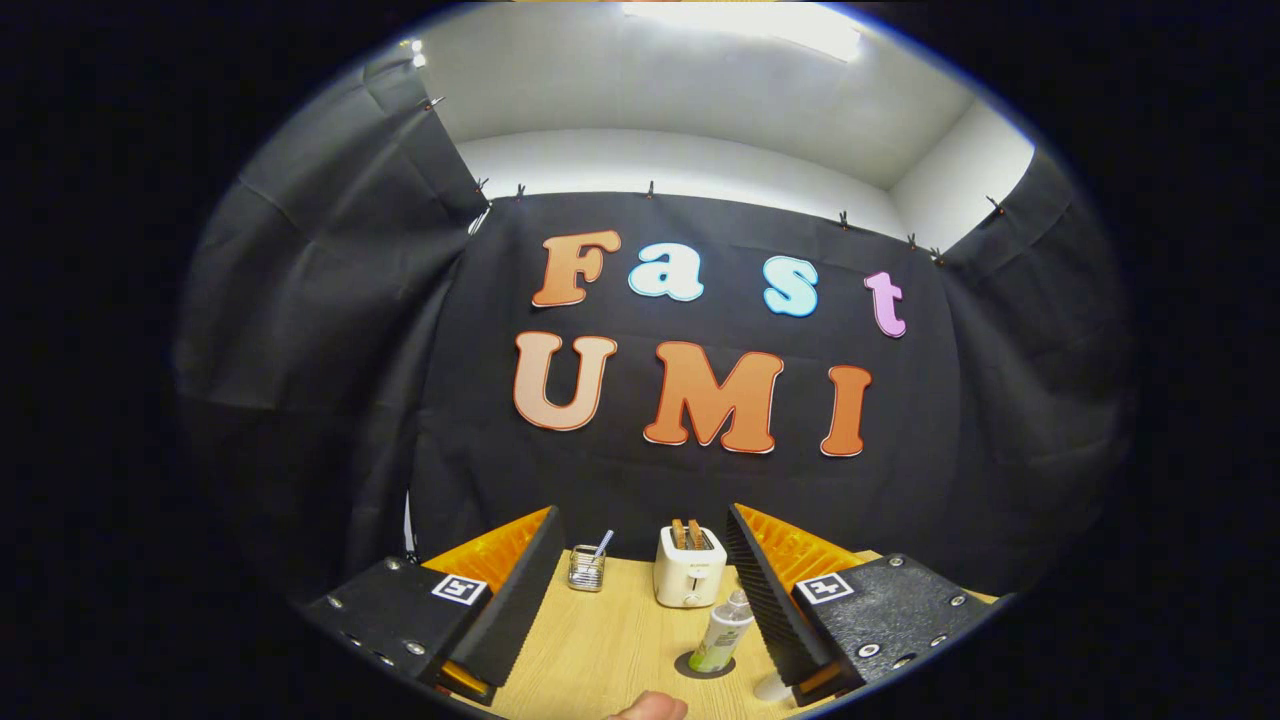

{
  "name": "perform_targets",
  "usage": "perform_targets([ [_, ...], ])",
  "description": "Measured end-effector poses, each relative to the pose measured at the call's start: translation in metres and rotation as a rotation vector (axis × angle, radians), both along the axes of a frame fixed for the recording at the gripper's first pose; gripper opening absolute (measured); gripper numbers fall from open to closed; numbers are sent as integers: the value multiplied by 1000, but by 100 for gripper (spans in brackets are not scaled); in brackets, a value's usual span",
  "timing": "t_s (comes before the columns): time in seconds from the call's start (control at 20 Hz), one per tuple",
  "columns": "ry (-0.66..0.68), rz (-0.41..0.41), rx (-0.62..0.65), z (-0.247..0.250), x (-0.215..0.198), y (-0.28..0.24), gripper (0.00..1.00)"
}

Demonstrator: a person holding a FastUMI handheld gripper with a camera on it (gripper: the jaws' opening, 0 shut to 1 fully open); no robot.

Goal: Take the bottle from table, then pour the juice into the cup, finally place the bottle on the coaster

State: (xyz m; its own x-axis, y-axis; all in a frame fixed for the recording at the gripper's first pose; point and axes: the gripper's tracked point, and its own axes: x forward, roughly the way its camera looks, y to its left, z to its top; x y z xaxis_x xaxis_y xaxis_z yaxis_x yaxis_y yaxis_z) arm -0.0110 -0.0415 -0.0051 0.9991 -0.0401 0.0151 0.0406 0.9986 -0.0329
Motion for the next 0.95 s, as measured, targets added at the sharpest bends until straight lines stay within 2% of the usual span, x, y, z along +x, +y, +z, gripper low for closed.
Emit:
perform_targets([
  [0.5, 10, 18, 43, 3, -7, 16, 97],
  [0.95, -80, 59, 106, 11, -18, 17, 97],
])
